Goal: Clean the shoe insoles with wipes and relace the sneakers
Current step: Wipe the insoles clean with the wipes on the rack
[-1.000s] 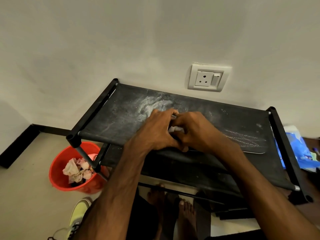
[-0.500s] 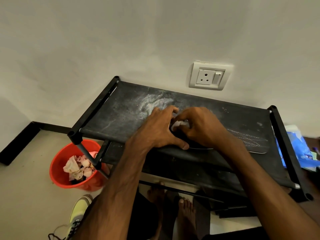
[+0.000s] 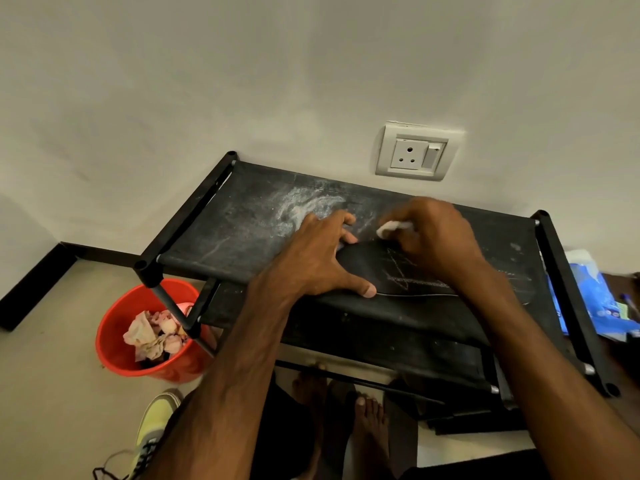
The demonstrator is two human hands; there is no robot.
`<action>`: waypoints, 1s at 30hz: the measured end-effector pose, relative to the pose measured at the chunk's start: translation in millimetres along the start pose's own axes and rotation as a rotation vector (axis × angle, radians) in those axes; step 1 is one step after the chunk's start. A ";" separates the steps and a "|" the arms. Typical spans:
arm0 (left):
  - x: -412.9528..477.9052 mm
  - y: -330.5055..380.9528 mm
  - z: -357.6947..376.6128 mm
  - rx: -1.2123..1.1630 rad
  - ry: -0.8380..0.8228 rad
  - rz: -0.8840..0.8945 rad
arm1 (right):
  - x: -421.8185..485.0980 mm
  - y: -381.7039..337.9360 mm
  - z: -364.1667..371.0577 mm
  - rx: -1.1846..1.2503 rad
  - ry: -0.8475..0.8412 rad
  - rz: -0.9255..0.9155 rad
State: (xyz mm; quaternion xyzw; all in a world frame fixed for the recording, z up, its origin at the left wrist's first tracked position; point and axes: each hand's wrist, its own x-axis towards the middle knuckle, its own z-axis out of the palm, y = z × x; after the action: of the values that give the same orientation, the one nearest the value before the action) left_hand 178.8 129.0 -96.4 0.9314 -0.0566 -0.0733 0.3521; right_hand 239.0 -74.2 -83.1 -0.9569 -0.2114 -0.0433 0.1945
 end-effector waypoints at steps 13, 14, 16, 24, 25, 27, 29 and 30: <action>0.1 1.4 4.4 -0.061 0.007 -0.022 | -2.9 -13.2 8.3 0.168 -0.058 -0.120; 0.9 0.5 5.1 -0.060 0.006 -0.028 | -2.2 -15.9 9.9 0.152 -0.091 -0.125; 1.4 -0.2 5.2 -0.052 0.005 -0.037 | -2.6 -21.4 8.2 0.128 -0.167 -0.147; 1.5 3.5 4.0 0.002 0.001 -0.005 | -8.4 -22.5 -3.3 0.029 -0.239 -0.117; 1.6 3.4 3.8 0.004 0.000 -0.008 | -6.3 -21.4 -1.4 0.006 -0.188 -0.086; 2.0 3.7 3.5 0.012 -0.005 -0.007 | -5.4 -20.3 -0.9 0.003 -0.164 -0.075; 1.9 3.0 3.3 0.027 -0.013 -0.004 | -8.6 -20.5 -4.9 0.053 -0.261 -0.124; 2.0 2.4 3.7 0.032 -0.015 -0.001 | -12.1 -21.6 -8.9 0.081 -0.328 -0.149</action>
State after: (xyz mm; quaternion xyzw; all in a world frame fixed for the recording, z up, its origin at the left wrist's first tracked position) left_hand 179.9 124.5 -97.7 0.9364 -0.0602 -0.0796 0.3365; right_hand 219.0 -64.3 -69.3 -0.9242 -0.3120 0.1076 0.1922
